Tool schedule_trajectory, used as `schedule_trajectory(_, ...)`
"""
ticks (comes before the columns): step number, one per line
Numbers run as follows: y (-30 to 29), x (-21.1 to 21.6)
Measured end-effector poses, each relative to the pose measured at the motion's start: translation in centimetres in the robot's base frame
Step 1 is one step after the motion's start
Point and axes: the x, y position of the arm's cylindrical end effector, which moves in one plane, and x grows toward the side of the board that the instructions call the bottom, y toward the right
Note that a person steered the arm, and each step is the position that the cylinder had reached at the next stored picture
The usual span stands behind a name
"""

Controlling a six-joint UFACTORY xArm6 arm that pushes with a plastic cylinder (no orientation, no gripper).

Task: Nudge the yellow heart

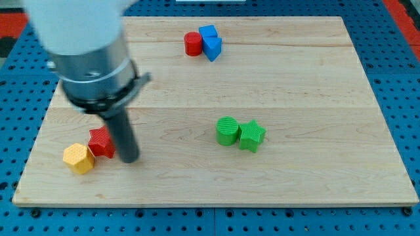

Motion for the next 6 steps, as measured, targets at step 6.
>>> schedule_trajectory(6,3.5,-10.5)
